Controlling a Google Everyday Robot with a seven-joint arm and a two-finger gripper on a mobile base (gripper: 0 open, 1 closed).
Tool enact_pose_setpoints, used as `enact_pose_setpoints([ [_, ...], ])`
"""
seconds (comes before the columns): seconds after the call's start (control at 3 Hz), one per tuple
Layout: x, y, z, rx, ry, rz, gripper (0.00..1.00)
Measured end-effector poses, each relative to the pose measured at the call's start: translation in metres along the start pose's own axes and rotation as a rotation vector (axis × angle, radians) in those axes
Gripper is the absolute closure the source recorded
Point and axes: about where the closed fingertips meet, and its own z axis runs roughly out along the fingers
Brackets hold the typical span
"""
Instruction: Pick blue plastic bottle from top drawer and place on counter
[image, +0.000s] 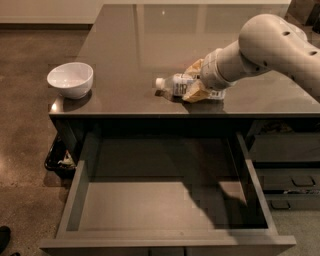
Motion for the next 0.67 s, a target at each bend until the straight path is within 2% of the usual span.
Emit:
enact_pose_setpoints([
  [0.33,-0.0001,0.0000,0.0001,0.000,0.000,0.000,0.00],
  [0.67,-0.0001,0.0001,0.0001,0.000,0.000,0.000,0.00],
])
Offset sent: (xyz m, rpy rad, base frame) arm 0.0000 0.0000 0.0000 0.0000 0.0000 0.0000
